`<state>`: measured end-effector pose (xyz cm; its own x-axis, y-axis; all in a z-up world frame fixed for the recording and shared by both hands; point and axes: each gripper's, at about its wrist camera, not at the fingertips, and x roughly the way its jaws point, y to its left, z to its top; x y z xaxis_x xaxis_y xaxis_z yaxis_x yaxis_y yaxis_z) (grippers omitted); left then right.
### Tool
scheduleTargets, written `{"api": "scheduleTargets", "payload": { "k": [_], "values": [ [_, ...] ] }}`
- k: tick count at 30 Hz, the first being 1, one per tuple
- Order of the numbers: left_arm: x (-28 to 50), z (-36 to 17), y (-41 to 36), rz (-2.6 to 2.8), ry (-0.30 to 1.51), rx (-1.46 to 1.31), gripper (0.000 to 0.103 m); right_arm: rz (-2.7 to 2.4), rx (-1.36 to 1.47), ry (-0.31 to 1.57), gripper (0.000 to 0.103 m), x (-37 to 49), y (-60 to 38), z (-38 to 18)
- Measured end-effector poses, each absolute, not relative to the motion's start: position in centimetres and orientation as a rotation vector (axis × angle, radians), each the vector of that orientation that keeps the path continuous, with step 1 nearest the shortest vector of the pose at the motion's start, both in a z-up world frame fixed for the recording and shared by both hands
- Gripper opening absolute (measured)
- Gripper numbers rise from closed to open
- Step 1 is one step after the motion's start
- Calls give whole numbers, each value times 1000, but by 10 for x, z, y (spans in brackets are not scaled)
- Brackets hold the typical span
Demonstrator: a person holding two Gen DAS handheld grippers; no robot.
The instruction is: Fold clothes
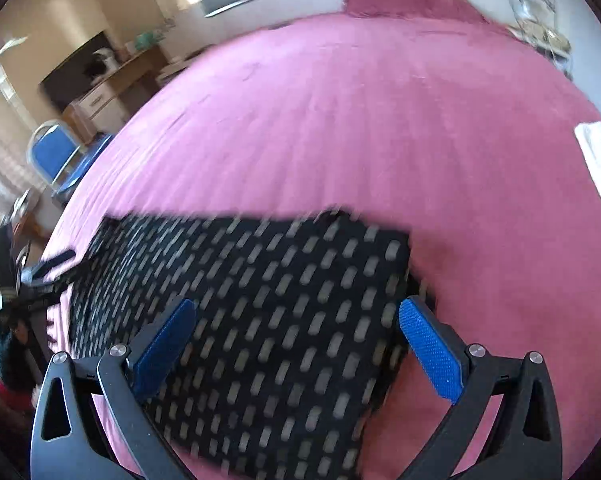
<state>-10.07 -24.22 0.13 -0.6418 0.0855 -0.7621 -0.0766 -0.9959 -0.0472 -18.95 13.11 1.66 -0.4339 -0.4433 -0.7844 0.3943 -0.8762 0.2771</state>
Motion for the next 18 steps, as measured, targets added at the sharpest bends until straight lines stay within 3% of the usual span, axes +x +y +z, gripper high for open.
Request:
{"api": "scheduleTargets", "payload": {
  "k": [5,8,13,18],
  "values": [
    [-92,-42,-226,2733,200,-1434,103,-2160,1362,91,103,-137,94,-35],
    [-92,-24,-231,2757,74,-1432,103,-2151,1470,15,103,-140,97,-60],
    [-68,14,-228,2768,-7,-1317,103,-2249,1322,-112,103,-109,119,-6],
    [-53,9,-234,2706,-176,-1347,103,-2305,1390,-125,103,-93,123,-2]
  ]
}}
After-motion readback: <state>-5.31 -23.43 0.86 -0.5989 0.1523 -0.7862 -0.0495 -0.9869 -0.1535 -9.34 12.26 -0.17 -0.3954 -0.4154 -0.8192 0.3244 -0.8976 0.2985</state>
